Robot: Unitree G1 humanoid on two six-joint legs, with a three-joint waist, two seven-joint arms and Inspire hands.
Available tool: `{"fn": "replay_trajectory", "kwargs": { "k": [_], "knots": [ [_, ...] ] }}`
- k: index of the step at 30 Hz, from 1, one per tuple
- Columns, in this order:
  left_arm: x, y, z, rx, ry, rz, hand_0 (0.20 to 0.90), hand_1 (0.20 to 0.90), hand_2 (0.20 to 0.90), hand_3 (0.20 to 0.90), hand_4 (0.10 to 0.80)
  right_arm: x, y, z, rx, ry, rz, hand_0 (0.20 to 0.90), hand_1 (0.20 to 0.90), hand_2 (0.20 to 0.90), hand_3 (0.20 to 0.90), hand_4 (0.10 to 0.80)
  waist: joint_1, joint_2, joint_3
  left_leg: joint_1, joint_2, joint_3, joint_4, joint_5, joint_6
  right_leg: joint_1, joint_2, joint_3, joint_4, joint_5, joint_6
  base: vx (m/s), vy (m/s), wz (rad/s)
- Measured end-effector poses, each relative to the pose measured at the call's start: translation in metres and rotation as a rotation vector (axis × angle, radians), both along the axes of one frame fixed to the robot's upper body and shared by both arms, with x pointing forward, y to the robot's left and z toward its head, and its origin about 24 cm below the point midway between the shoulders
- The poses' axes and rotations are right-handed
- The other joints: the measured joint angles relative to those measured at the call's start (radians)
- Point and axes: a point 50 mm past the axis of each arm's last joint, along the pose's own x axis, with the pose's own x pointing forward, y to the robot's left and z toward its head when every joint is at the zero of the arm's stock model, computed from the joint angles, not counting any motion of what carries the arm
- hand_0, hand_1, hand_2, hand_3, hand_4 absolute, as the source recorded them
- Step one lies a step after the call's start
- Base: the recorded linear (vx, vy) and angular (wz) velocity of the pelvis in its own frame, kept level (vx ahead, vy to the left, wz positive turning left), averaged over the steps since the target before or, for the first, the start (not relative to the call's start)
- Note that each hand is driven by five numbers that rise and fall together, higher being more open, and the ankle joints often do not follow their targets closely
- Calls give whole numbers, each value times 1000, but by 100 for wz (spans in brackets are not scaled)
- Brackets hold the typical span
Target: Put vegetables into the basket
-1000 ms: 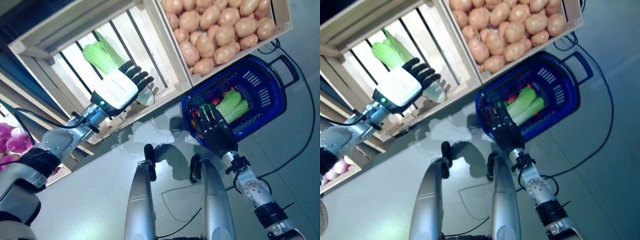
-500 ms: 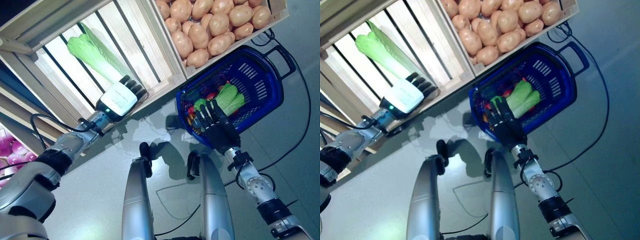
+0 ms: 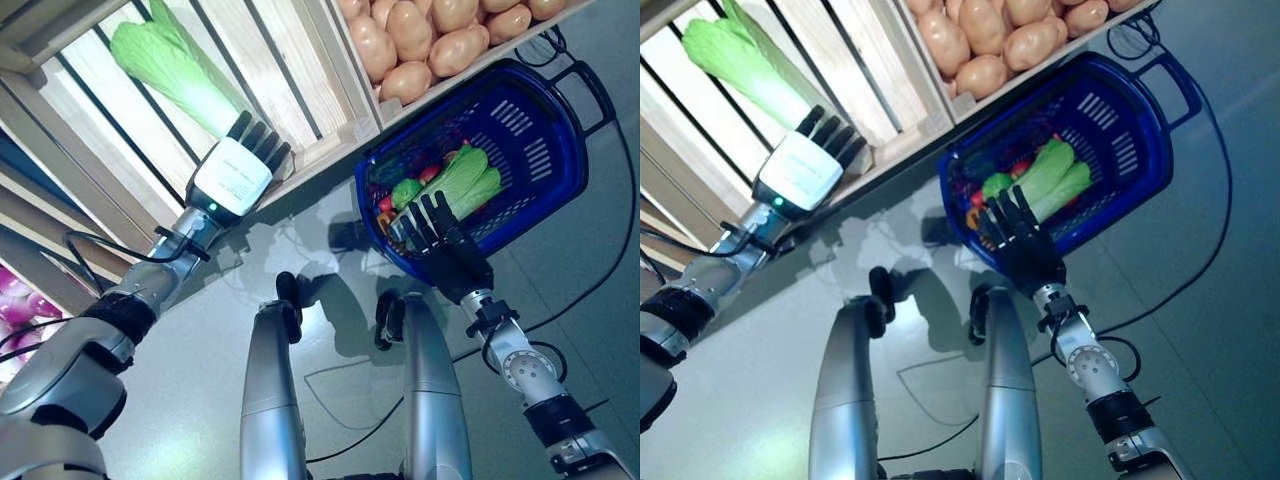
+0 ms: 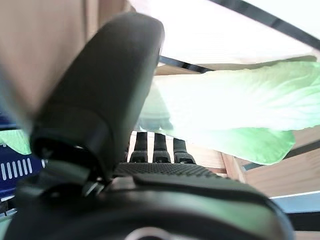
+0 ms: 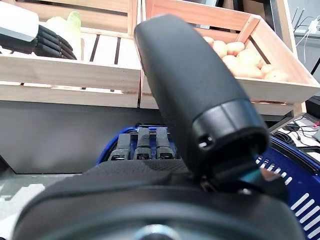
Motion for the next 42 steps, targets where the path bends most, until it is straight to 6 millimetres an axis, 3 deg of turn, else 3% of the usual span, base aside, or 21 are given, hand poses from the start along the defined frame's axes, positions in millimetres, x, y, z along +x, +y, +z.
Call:
{"fn": "replay_trajectory", "kwargs": {
  "k": [6, 7, 8, 9, 10, 21, 29, 34, 42],
  "knots": [
    [1, 0, 7, -6, -29, 9, 900, 900, 900, 900, 800, 0, -1, 2, -5, -7, 1, 900, 900, 900, 900, 800, -2, -1, 0, -28, 0, 1, 24, -11, 7, -24, -2, 4, 14, -5, 3, -4, 12, 0],
    [1, 0, 7, 2, -29, 9, 764, 764, 764, 764, 709, 0, -1, 2, -5, -8, 0, 900, 900, 900, 900, 800, -3, -1, 0, -28, -1, 1, 24, -11, 7, -24, -3, 4, 14, -5, 4, 0, 0, 0],
    [1, -1, 7, 12, -29, 10, 535, 535, 535, 535, 557, 0, -2, 3, -5, -9, 0, 900, 900, 900, 900, 800, -2, -1, 0, -28, -1, 3, 25, -12, 8, -24, -3, 6, 14, -6, 5, 0, 0, 0],
    [1, -1, 7, 16, -28, 12, 458, 458, 458, 458, 505, 0, -2, 3, -5, -10, 0, 900, 900, 900, 900, 800, -2, -1, 0, -28, -1, 3, 25, -13, 8, -24, -4, 6, 14, -6, 6, 0, 0, 0],
    [1, -1, 7, 20, -29, 11, 300, 300, 300, 300, 400, 0, -1, 3, -4, -11, 1, 900, 900, 900, 900, 800, -2, -1, 0, -28, -1, 3, 25, -14, 8, -24, -4, 6, 13, -7, 6, 0, 0, 0],
    [1, -5, 19, 50, -69, -4, 300, 300, 300, 300, 400, -1, -3, 11, 1, -46, 0, 900, 900, 900, 900, 800, -2, -1, 0, -21, 0, 11, 9, -16, 7, -22, -2, 11, 0, -4, 12, 0, 0, 0],
    [-1, -5, 11, 62, -39, -9, 300, 300, 300, 300, 400, -7, -1, 8, -25, -45, 17, 900, 900, 900, 900, 800, -7, -2, 0, 22, 2, 27, -23, -14, 14, 15, -3, 15, -32, 1, 19, 47, -19, -2],
    [-9, 4, -6, 40, -6, -24, 300, 300, 300, 300, 400, -12, 1, 1, -15, -22, 26, 900, 900, 900, 900, 800, -10, -5, 0, 120, -2, 33, -138, 17, 2, 110, -3, -5, -136, 24, 22, 26, -6, 2],
    [-29, 24, -19, -176, -38, -65, 300, 300, 300, 300, 400, -15, 19, -1, -106, -65, 47, 900, 900, 900, 900, 800, 0, -16, 0, 378, -20, 52, -429, 112, -3, 346, 8, -40, -379, 91, 34, 53, -19, 3]
  ]
}}
